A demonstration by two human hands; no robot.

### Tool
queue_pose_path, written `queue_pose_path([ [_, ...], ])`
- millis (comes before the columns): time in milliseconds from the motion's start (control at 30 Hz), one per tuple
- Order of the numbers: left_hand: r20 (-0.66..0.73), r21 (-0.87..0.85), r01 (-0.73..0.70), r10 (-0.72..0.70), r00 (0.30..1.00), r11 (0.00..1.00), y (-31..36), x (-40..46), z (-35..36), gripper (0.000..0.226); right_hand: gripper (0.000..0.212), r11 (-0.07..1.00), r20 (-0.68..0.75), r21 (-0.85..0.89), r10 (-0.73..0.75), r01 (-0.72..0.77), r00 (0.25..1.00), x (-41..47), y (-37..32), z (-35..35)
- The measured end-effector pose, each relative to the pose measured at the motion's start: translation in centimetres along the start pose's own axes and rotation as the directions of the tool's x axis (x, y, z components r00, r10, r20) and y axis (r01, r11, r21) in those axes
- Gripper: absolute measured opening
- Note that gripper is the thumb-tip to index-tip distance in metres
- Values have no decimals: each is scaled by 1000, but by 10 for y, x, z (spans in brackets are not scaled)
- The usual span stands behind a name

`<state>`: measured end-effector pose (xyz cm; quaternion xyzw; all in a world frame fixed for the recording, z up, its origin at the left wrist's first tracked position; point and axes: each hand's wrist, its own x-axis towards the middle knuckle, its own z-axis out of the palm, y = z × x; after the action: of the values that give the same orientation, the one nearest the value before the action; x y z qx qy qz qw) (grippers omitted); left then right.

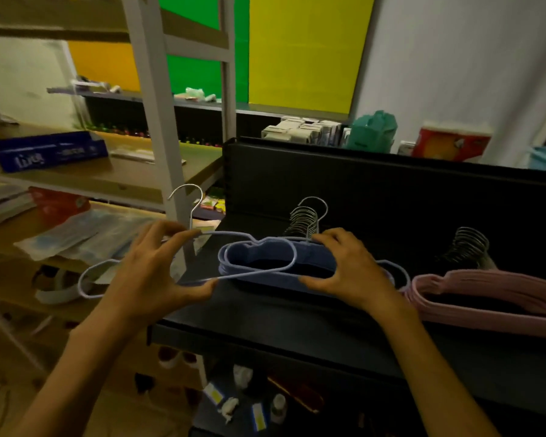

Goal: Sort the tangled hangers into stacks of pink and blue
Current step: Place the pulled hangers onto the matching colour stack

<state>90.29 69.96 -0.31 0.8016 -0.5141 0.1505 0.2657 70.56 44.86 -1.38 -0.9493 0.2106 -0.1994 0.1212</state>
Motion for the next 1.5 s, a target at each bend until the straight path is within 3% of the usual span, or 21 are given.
queue_pose_path([
  [500, 92, -120, -117, 128, 987, 986, -33, 28, 23, 94, 81, 987, 87, -71, 150, -144, 985, 9, -16, 13],
  [667, 144, -107, -157, 172, 975, 982, -27, 44, 35, 96, 67, 971, -16, -191, 141, -142, 990, -5, -13, -7],
  [900, 199, -82, -148, 162, 966, 985, 12, 64, 50, 105, 63, 909, -102, -308, 264, -282, 959, -35, 17, -28],
  [1167, 254, -70, -191, 202, 946, 979, 75, 71, 72, 87, 61, 912, -146, -283, 265, -296, 953, -52, 50, -49],
  [1500, 298, -25, -194, 193, 935, 981, 114, 80, 97, 86, 58, 927, -150, -233, 265, -295, 952, -66, 71, -57],
])
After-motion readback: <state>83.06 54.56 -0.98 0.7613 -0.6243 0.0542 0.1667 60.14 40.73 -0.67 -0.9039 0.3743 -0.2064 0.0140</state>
